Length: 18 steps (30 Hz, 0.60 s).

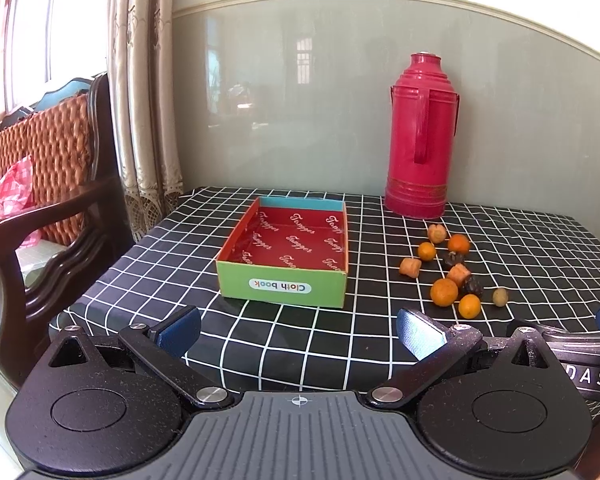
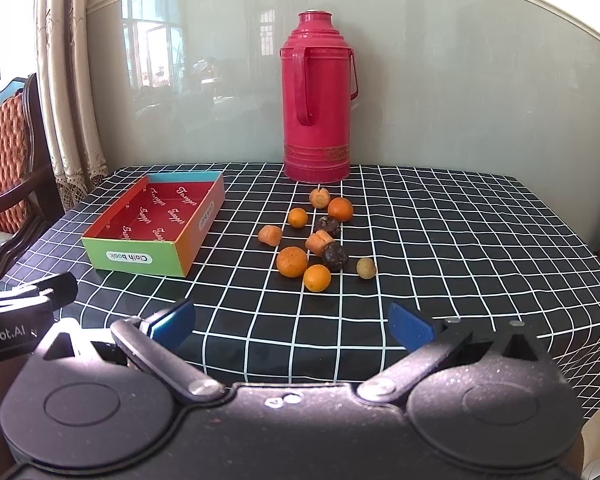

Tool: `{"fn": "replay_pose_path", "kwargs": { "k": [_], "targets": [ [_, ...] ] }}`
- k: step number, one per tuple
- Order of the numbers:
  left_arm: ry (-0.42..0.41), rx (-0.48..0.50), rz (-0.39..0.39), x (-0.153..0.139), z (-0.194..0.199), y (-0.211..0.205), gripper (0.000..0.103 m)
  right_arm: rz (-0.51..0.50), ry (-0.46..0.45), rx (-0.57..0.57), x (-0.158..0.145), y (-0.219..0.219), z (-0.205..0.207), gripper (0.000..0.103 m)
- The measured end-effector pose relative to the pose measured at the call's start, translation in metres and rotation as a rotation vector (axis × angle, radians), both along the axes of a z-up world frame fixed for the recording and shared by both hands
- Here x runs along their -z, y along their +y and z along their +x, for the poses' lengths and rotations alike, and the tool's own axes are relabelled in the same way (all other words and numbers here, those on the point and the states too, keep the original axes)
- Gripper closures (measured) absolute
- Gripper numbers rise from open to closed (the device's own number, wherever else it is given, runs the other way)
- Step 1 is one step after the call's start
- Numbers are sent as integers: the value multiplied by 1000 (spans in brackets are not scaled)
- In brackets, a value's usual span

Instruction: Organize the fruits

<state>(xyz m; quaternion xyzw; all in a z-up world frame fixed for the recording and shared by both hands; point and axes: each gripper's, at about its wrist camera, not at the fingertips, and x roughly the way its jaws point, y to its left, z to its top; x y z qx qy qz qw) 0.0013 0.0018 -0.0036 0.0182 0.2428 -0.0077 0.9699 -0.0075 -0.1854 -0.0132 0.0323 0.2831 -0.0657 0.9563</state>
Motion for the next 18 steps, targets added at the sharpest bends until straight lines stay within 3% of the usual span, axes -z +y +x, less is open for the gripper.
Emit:
{"fn": "replay_pose_path", "kwargs": {
  "k": [18],
  "targets": [
    [2,-3,-2,1,2,1,0,-4,4,-5,1,0,2,6]
  ]
}}
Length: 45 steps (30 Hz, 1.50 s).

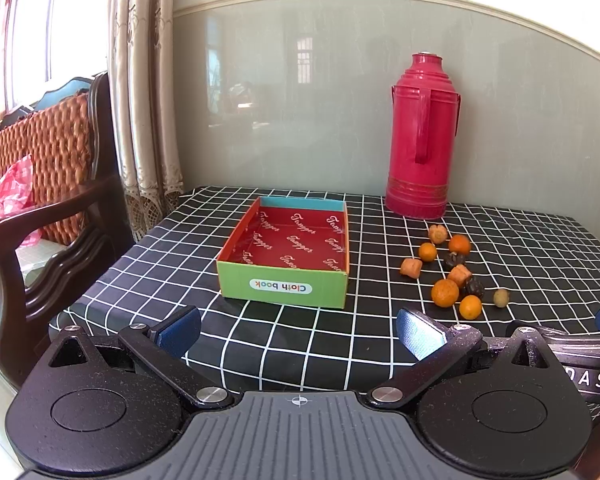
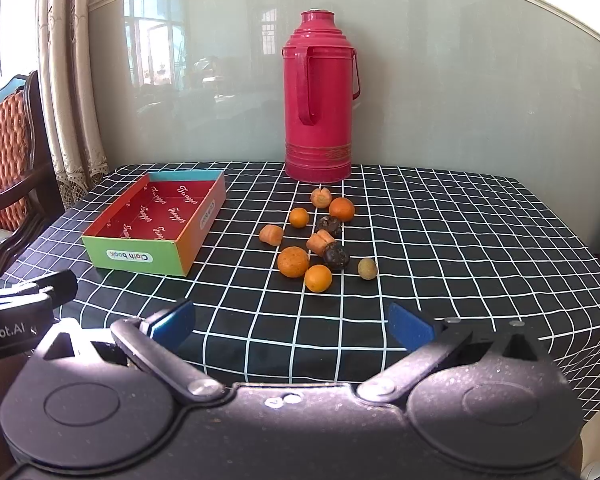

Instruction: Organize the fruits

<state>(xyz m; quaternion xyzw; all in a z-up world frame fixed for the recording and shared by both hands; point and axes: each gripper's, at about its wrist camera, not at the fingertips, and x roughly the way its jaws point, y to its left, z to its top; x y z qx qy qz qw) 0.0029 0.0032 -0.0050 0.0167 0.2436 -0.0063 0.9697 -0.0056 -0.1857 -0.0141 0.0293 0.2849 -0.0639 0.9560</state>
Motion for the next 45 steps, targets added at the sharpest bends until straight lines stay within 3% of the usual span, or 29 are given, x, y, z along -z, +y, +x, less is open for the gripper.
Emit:
{"fn": "replay_pose_path", "kwargs": {
  "k": [45],
  "targets": [
    [2,23,20,5,3,-2,0,11,2,37,7,-10,1,6]
  ]
}}
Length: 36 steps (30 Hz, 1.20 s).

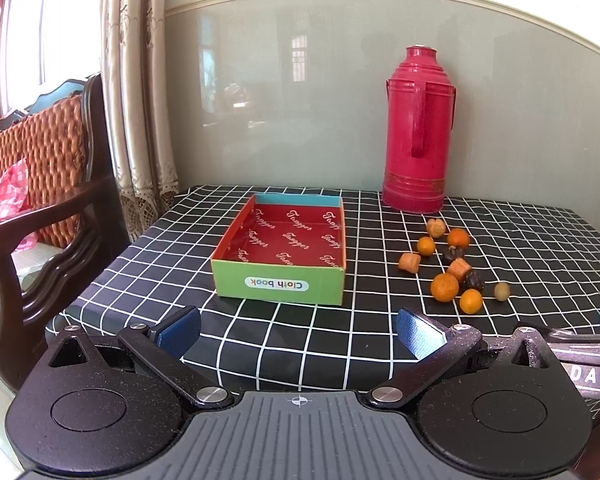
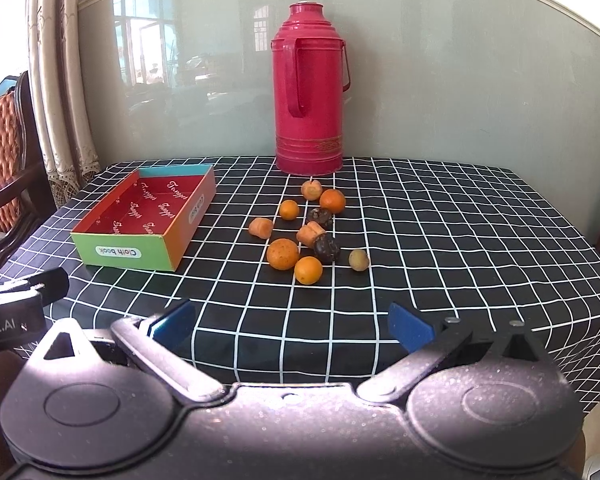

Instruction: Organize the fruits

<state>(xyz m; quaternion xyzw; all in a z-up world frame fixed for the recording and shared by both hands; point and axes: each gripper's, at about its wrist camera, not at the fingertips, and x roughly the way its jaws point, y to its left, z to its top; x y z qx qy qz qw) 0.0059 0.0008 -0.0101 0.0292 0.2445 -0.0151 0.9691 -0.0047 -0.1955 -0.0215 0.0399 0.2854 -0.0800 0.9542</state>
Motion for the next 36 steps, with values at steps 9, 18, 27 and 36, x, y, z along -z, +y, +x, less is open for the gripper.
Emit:
{"fn": "replay_pose_path", "kwargs": {
  "k": [9,18,27,36],
  "targets": [
    [-3,93,54,8,21,-28,0,2,-62,149,7,-41,0,6],
    [5,204,132,43,53,-89,0,-1,-75,311,32,-95,14,6],
    [-13,234,140,66,101,-130,0,2,-124,395,49,-129,29,6],
    [38,294,102,81,155,-145,16,2,-169,418,58,-134,37,6]
  ]
}}
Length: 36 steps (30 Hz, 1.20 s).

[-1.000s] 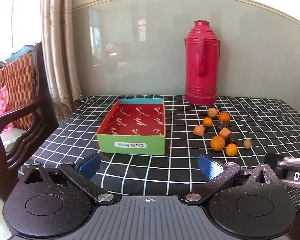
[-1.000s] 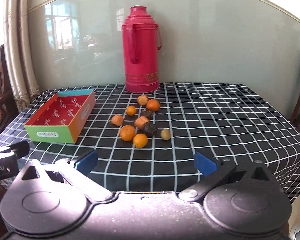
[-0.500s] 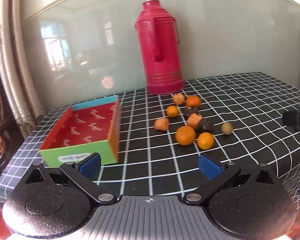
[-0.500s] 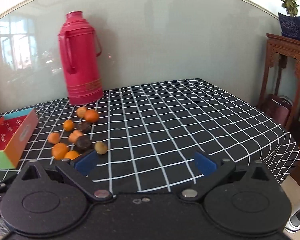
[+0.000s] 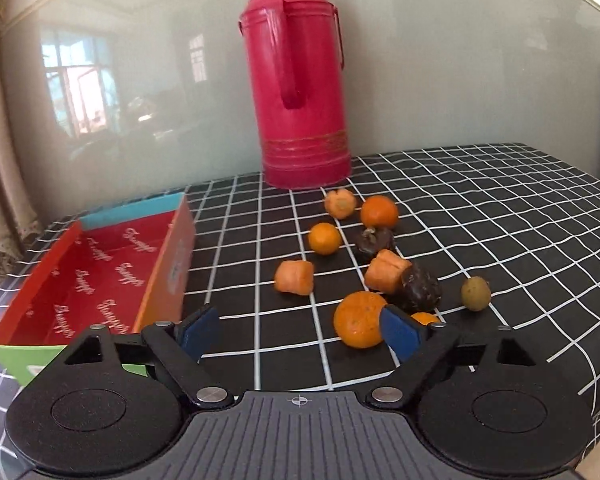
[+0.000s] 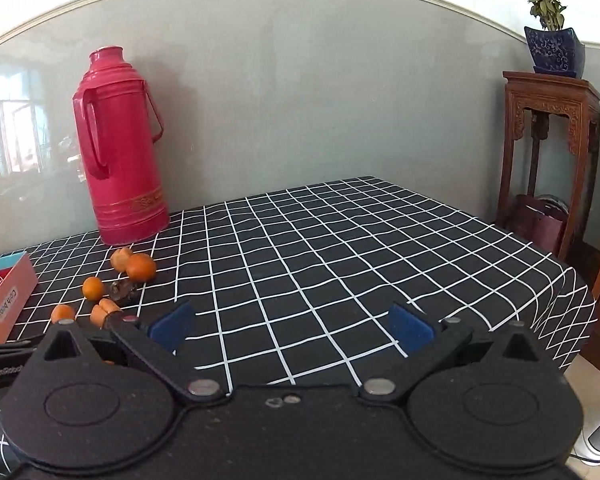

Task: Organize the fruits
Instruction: 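Move the left gripper to the large orange and close on it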

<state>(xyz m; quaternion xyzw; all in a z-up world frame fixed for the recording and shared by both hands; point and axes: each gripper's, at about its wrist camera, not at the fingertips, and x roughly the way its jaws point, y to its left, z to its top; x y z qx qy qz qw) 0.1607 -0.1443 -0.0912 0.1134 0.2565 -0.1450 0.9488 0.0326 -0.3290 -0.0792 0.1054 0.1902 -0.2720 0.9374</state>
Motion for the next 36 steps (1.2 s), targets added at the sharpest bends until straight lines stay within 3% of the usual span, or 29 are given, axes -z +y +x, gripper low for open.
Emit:
{"fn": "replay_pose_path", "kwargs": {
  "k": [5,8,19,20,21,22,26,29,36],
  "targets": [
    [21,29,-32,7,15,-8,16,18,20,-11,3,1,7,6],
    [48,50,-50,14,20,-12,30,21,29,-20,5,2,10,6],
    [89,73,-138,20,22,-13,36,38,37,-40,7,4,15,6],
    [86,80,-139,20,21,-13,45,37,37,-41,7,5,15,6],
    [87,90,-140,20,19,-14,61,36,37,-41,7,5,15,6],
    [94,95,-145,20,18,-14,64,35,38,-41,7,5,15,6],
    [111,95,-172,21,23,-11,64,36,33,-36,7,5,15,6],
    [118,78,-186,23,26,-9,58,39,34,-36,7,5,15,6],
    [154,72,-238,24,30,-4,58,34,28,-47,6,8,15,6]
  ]
}}
